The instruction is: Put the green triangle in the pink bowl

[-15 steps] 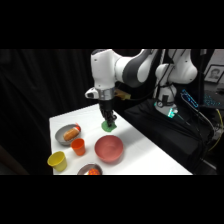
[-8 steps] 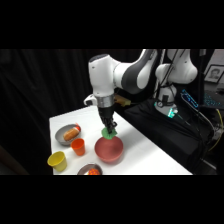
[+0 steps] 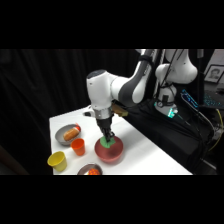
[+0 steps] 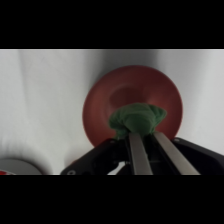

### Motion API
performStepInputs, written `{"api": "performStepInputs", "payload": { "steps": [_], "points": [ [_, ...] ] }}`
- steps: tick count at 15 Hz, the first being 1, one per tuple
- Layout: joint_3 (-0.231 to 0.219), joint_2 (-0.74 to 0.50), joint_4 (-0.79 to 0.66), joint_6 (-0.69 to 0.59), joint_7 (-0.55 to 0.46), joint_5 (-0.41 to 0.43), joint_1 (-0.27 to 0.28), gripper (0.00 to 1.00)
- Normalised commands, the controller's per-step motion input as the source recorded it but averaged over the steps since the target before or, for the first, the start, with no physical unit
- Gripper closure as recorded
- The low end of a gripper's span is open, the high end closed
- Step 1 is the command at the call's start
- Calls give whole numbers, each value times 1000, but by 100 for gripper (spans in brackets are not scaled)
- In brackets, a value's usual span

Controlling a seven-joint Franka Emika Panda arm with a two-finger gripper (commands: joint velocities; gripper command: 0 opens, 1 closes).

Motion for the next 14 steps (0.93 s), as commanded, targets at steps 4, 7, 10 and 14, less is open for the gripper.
{"api": "performStepInputs", "payload": {
  "steps": [4,7,10,14],
  "points": [
    [15,204,178,121,68,69,34,95],
    [-2,193,169,104,71,51,35,61],
    [-7,144,148,73,49,52,25,46],
    [-5,95,124,18,29,58,13,13]
  ]
}}
